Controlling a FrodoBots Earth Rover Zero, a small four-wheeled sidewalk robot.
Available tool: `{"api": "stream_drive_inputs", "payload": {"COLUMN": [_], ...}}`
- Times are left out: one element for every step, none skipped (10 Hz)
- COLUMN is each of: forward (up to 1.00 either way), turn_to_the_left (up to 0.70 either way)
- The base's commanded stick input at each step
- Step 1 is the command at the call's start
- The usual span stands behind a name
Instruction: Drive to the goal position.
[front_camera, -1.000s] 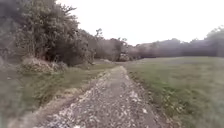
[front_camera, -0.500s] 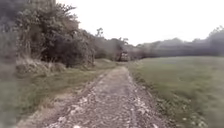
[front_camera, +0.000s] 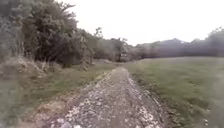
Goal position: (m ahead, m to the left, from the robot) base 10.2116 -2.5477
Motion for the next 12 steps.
{"api": "stream_drive_inputs", "payload": {"forward": [0.7, 0.7, 0.7, 0.7, 0.7, 0.7, 0.7, 0.7, 0.7, 0.7, 0.7, 0.7], "turn_to_the_left": [-0.13, -0.08, -0.01, 0.0, 0.0, 0.0, 0.0, -0.06, -0.1, -0.13, -0.08, 0.0]}}
